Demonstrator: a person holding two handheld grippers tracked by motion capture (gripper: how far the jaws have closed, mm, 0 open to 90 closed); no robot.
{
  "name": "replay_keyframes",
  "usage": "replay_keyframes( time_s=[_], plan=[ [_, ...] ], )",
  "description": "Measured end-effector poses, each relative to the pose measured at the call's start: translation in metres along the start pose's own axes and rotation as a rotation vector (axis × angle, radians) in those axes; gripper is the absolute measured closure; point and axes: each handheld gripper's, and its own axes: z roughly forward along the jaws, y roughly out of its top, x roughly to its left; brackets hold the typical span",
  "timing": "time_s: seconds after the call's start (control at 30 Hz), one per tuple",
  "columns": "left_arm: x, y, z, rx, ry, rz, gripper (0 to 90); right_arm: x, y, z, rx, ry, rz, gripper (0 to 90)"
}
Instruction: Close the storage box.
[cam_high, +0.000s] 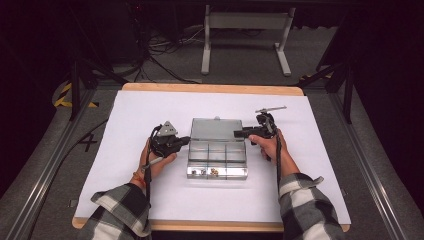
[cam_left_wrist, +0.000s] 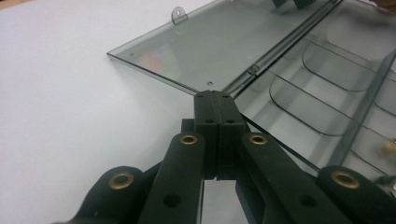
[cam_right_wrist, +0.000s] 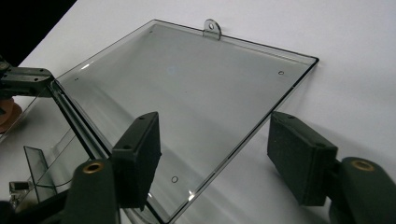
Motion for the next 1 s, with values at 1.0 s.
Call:
replay_keyframes(
  time_s=[1.0],
  plan=[
    [0.000,-0.001,0.014,0.059,0.035,0.006,88.6,0.000,0.003,0.007,0.051,0.048,0.118,32.0]
  ],
)
